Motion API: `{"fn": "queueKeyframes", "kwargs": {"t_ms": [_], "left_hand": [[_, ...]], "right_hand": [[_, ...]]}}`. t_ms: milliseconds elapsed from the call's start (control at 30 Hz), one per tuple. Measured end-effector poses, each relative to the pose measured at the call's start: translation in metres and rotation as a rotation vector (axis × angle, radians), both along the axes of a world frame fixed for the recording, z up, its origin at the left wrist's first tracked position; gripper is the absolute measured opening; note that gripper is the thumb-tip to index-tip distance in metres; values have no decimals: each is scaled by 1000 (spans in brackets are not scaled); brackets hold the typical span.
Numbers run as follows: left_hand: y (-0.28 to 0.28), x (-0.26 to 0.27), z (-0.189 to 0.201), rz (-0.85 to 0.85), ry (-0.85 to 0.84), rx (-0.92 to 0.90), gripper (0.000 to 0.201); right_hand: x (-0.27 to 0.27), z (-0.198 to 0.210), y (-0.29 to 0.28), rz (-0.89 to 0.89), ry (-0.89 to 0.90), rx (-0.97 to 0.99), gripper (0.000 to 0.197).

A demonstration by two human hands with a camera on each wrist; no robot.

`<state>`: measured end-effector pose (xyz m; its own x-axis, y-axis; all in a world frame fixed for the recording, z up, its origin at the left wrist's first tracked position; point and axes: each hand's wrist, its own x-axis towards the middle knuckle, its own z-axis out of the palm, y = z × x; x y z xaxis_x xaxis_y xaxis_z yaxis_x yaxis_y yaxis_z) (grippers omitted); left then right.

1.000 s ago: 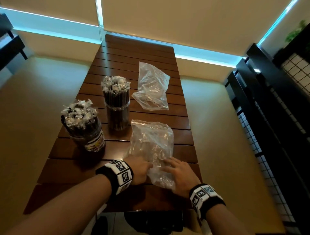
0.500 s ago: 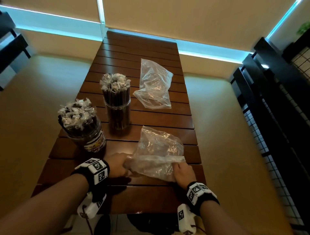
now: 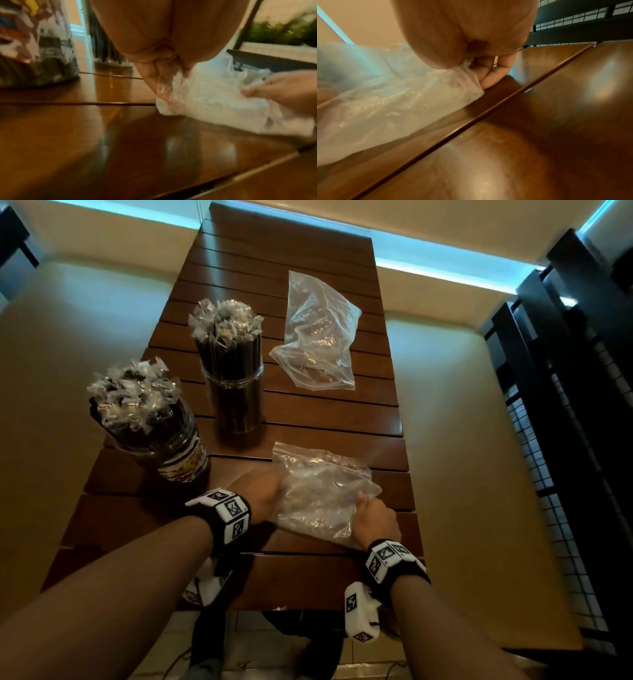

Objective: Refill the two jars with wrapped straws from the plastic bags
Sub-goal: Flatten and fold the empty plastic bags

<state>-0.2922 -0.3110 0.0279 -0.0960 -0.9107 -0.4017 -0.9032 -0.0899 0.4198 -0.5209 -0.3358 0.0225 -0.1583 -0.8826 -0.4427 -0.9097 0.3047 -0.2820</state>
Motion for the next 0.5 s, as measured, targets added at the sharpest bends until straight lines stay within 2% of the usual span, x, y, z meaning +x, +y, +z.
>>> {"fn": "queueKeyframes", "kwargs": {"t_ms": [167, 233, 300, 400, 433, 500], "left_hand": [[0, -5, -12, 300, -146, 139, 14], [5, -11, -10, 295, -237, 53, 32], [8, -14, -4, 137, -341, -201, 46], [8, -11, 5, -274, -470, -526, 39], [9, -9, 6, -371, -480, -553, 35], [11, -5, 4, -506, -441, -396, 28]], "right_hand": [[5, -2, -3, -13, 77, -21, 47], [7, -4, -1, 12, 91, -123, 33], [7, -6, -2, 62, 102, -320, 31], [3, -9, -8, 335, 231, -514, 34], [2, -11, -7, 444, 218, -562, 30], [0, -11, 0, 632, 44, -573, 19]]}}
